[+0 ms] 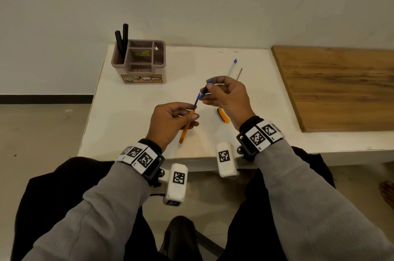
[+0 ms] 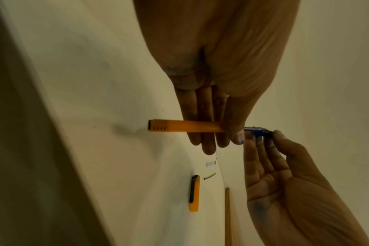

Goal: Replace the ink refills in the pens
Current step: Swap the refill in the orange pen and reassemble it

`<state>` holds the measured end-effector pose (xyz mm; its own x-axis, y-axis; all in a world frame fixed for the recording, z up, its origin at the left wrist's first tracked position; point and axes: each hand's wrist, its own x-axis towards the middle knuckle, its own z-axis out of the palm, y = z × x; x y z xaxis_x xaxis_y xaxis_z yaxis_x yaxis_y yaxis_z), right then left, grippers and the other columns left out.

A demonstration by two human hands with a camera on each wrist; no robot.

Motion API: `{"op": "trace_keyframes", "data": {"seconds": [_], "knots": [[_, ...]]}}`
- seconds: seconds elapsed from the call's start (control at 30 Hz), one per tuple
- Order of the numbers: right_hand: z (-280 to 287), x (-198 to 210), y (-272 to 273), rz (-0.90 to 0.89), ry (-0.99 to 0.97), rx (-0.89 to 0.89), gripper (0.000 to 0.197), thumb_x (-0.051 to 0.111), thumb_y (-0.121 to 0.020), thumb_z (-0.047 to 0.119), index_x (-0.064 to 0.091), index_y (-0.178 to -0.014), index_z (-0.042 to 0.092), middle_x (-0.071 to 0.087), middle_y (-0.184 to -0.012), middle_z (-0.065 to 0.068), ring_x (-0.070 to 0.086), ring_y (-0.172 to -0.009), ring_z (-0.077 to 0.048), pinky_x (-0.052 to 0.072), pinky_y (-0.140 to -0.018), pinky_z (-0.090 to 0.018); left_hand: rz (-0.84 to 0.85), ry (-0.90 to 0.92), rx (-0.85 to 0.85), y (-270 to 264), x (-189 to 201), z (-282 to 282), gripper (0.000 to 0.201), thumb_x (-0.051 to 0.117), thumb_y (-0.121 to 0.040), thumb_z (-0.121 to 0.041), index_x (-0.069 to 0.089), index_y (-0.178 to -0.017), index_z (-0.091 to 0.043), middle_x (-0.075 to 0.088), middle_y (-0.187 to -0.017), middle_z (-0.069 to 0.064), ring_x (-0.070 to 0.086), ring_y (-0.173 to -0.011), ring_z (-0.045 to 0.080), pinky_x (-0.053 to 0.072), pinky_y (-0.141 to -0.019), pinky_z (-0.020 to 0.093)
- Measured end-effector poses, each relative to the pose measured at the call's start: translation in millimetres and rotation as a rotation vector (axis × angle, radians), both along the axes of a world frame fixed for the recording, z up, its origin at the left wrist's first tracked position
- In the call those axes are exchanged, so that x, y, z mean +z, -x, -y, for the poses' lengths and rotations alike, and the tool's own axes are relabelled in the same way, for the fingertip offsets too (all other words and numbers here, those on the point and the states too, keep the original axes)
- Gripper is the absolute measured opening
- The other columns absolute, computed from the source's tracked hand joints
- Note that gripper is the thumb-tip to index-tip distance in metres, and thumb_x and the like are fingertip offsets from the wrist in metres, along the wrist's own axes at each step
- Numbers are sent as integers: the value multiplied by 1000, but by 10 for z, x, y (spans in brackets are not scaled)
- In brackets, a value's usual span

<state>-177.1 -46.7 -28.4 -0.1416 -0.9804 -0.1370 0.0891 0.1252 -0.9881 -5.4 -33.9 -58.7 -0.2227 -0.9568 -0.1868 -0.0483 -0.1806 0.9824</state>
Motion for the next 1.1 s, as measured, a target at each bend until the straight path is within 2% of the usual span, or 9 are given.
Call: {"op": "trace_keyframes", "data": {"seconds": [0.1,0.23,0.37,0.57,0.7,0.83,0.93,1.1], "knots": [[13,30,12,16,29,-24,15,53,-97,4,58,-110,-3,69,-90,-20,73,-77,-28,62,-76,-36,2,1,0,-1,-2,-1,24,69,-82,-4,69,-106,-5,74,-90,17,74,-72,25,60,-68,27],[3,18,7,-24,14,45,15,51,-98,3,57,-110,-2,69,-92,-19,71,-77,-27,62,-74,-35,16,3,-7,4,-17,2,24,70,-82,-5,69,-106,-6,74,-90,18,74,-73,26,61,-72,33],[6,-1,-10,-63,2,94,14,50,-98,3,57,-110,-2,70,-90,-17,72,-75,-25,61,-72,-33,35,16,-11,0,-17,1,22,69,-82,-6,69,-104,-8,74,-88,16,74,-71,24,61,-71,30],[-1,-13,29,-127,-12,128,12,61,-92,2,59,-104,1,71,-91,-21,73,-79,-34,62,-74,-38,43,8,-9,-12,-52,5,21,71,-81,-3,70,-102,-8,74,-86,18,74,-69,25,60,-67,28],[10,-43,89,-160,-45,127,15,66,-90,6,63,-104,2,74,-90,-21,73,-75,-30,61,-73,-37,47,12,-25,-6,-76,12,22,72,-80,-1,71,-101,-7,73,-86,18,74,-68,25,60,-65,26],[5,-41,150,-189,-92,156,12,68,-90,11,66,-101,8,77,-88,-11,74,-75,-22,59,-74,-35,45,11,-23,0,-88,9,21,72,-79,-1,71,-99,-8,74,-87,17,74,-69,26,60,-67,27],[3,-10,186,-205,-54,173,8,68,-89,10,67,-97,13,77,-88,-7,73,-75,-19,57,-71,-32,46,23,-13,-6,-98,19,21,71,-80,-2,71,-100,-7,74,-85,15,73,-68,26,61,-67,29],[0,-34,164,-222,-47,194,10,67,-90,9,66,-100,12,77,-91,-10,73,-75,-21,57,-71,-33,79,55,-14,-19,-100,36,21,71,-81,-3,71,-101,-10,74,-85,12,73,-67,23,60,-64,26]]}}
